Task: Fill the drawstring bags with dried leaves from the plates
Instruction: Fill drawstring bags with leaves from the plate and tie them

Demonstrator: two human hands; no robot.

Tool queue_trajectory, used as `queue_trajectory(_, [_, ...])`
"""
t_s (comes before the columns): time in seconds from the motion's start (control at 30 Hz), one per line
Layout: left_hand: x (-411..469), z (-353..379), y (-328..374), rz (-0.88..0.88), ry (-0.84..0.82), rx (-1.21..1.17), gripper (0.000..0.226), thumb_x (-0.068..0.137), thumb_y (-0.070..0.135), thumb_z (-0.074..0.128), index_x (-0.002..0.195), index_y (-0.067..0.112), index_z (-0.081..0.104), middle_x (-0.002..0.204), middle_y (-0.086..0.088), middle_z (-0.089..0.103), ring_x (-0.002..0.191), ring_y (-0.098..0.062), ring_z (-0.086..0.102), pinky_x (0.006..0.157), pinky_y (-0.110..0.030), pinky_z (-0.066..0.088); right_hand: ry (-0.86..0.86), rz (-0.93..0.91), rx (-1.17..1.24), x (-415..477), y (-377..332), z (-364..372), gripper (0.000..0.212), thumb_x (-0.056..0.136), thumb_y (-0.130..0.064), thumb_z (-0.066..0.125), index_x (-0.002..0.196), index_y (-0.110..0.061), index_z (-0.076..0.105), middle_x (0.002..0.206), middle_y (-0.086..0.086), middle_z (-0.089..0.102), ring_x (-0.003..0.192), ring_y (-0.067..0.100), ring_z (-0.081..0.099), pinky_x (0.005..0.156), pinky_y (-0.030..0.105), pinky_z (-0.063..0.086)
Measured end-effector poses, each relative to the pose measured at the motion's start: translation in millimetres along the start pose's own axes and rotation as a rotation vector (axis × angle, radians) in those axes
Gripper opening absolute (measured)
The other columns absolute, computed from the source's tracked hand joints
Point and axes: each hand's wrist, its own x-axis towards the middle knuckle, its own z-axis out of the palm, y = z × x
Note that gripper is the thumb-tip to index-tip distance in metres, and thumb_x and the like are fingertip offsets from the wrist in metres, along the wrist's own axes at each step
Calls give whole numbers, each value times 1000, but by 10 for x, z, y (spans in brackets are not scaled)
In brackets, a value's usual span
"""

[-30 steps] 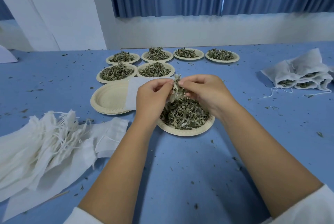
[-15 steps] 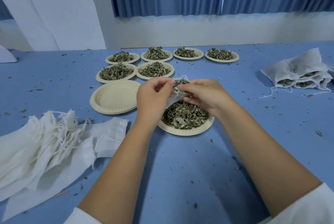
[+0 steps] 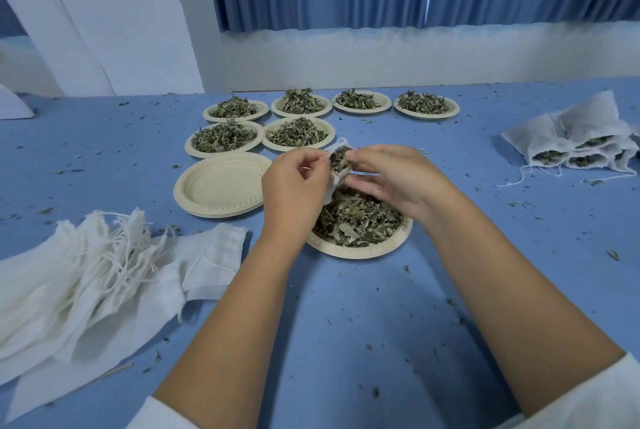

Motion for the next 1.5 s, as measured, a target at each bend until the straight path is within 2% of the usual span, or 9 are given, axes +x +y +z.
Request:
queue_trajectory(0.23, [-1,-30,30,-55,37,-48,10,91,14,64,88,21,70,80,0,72,81,-20,70,83,-37,56,86,-145,-298,-29,9,27,2,84,-9,72,85,-7,70,76,5,69,59,10,64,62,21,57])
queue_trajectory(0.37, [-7,-23,31,-44,12,-13,12,90,14,63,87,22,71,79,2,72,80,-18,69,77,-31,55,136,-389,-467,-61,66,66,7,83,-11,74,79,-16,73,62,-5,71,52,6,61,50,17,50])
queue_trajectory(0.53, [-14,1,26,22,-36,52,13,91,16,63,96,16,75,85,2,72,78,-11,68,66,-14,47,188,-668,-837,-46,156,94,9,83,-18,72,79,-27,72,76,-14,70,58,-10,55,58,7,41])
queue_trajectory(0.63, [-9,10,21,38,-39,52,13,92,15,63,97,16,74,92,1,72,81,-10,68,68,-13,50,110,-709,-1034,-55,179,107,15,88,-20,61,88,-25,75,90,-8,69,68,0,54,70,25,48])
queue_trajectory(0.83, [-3,3,22,60,-84,5,9,94,18,63,96,20,72,96,-4,70,88,-20,67,85,-46,56,-134,-566,-1246,-62,191,118,26,93,-19,40,87,-12,64,90,1,63,84,21,57,77,43,50])
queue_trajectory(0.97, [2,-4,27,24,-37,9,9,93,17,63,94,19,72,91,-1,72,85,-20,68,81,-45,56,-91,-628,-1139,-82,187,126,24,90,-20,44,80,-18,66,82,-4,65,75,13,57,71,40,50])
queue_trajectory(1.17, [9,-57,32,-7,5,1,9,92,17,64,91,18,73,81,-2,71,78,-23,67,76,-42,57,193,-777,-913,-59,159,107,14,85,-22,64,90,-28,75,83,-13,64,65,-14,50,63,7,36])
queue_trajectory(1.33, [2,-31,3,96,-62,106,12,92,16,63,97,17,74,91,-5,69,77,-14,67,74,-22,53,177,-641,-860,-27,132,93,15,91,-30,63,102,-25,73,71,1,63,65,1,52,61,13,37])
queue_trajectory(1.5, [-21,-21,-5,159,-76,184,10,92,16,64,95,15,74,89,-2,67,67,2,56,64,-1,36,105,-565,-727,-26,127,77,14,90,-23,65,81,-19,76,58,8,57,48,4,40,50,17,33])
